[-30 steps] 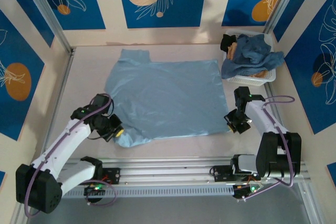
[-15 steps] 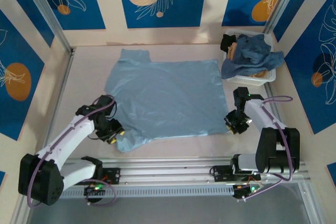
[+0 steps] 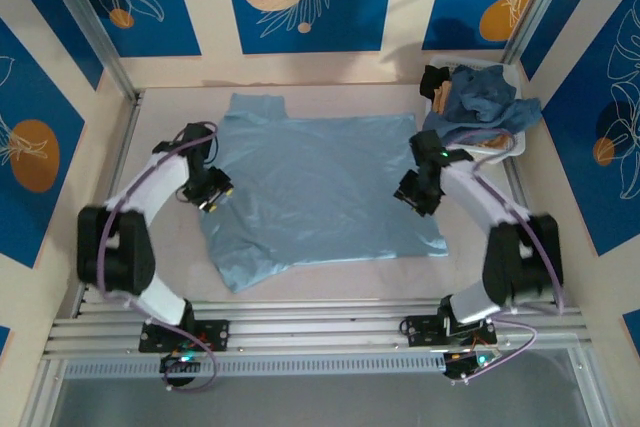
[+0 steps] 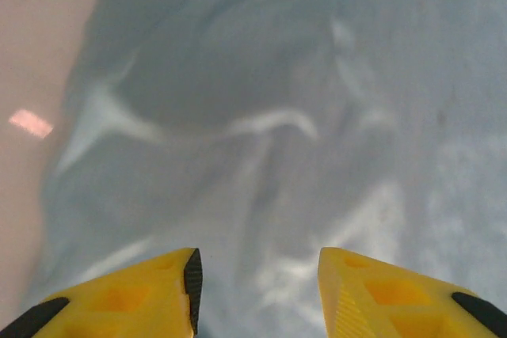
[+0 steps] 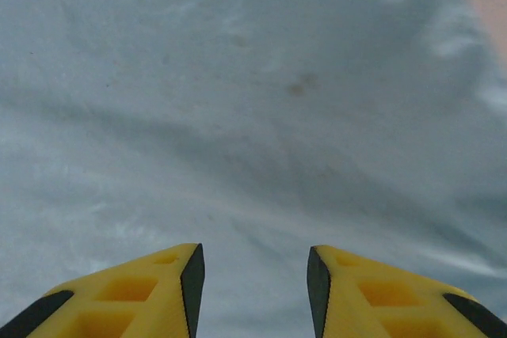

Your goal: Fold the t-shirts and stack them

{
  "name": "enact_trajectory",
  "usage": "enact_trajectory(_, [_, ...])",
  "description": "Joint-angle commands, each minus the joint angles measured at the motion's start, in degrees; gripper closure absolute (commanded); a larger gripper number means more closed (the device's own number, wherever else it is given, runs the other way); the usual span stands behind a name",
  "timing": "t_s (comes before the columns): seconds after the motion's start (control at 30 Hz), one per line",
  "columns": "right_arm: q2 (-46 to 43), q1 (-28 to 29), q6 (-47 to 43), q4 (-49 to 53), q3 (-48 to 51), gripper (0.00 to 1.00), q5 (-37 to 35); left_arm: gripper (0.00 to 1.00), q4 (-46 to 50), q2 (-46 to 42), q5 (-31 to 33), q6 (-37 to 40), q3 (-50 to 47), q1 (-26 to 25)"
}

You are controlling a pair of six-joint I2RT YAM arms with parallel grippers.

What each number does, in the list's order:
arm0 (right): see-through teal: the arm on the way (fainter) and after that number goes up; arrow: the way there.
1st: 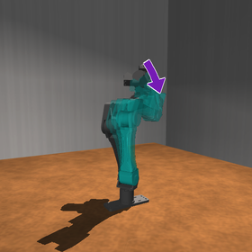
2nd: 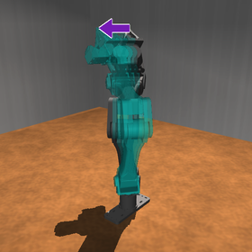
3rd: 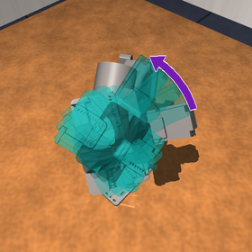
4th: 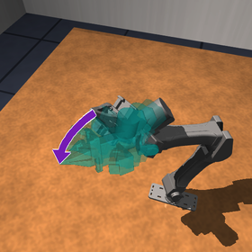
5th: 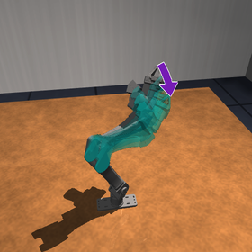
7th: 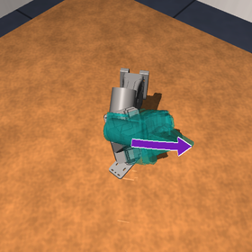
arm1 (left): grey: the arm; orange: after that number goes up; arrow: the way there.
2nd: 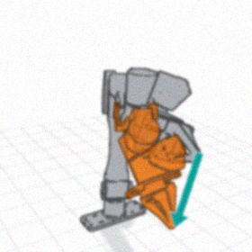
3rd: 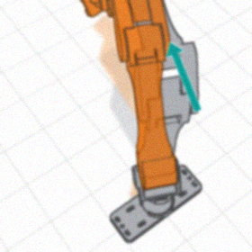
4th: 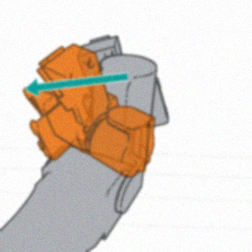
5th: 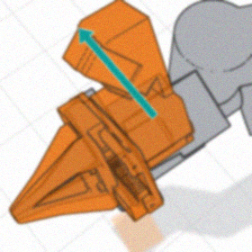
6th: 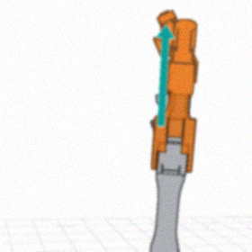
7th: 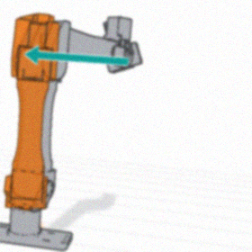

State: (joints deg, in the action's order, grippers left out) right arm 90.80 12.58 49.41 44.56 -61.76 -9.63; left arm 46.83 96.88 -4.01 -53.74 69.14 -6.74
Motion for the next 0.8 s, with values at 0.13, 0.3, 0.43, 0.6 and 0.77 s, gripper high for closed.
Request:
enact_trajectory(0.13, [18.64,0.96,-2.22,2.64,-12.27,0.59,5.16,0.59,0.58,13.78,0.32,5.09,8.34,3.15])
enact_trajectory(0.3, [29.9,0.71,-1.62,9.5,-23.69,0.58,5.14,0.59,-2.87,21.84,-2.69,7.97,14.54,4.79])
enact_trajectory(0.43, [36.84,-0.14,-2.53,13.05,-34.4,0.58,4.53,0.56,-2.42,28.95,-2.67,11.89,25.49,5.91])
enact_trajectory(0.6, [42.81,-1.37,-4.88,16.92,-48.01,0.57,7.57,0.41,-1.63,28.21,1.94,16.41,35.24,6.56])
enact_trajectory(0.77, [37.53,-0.92,-5.24,17.22,-46.24,0.51,7.25,0.35,0.83,17.48,5.23,19.72,29.93,6.54])
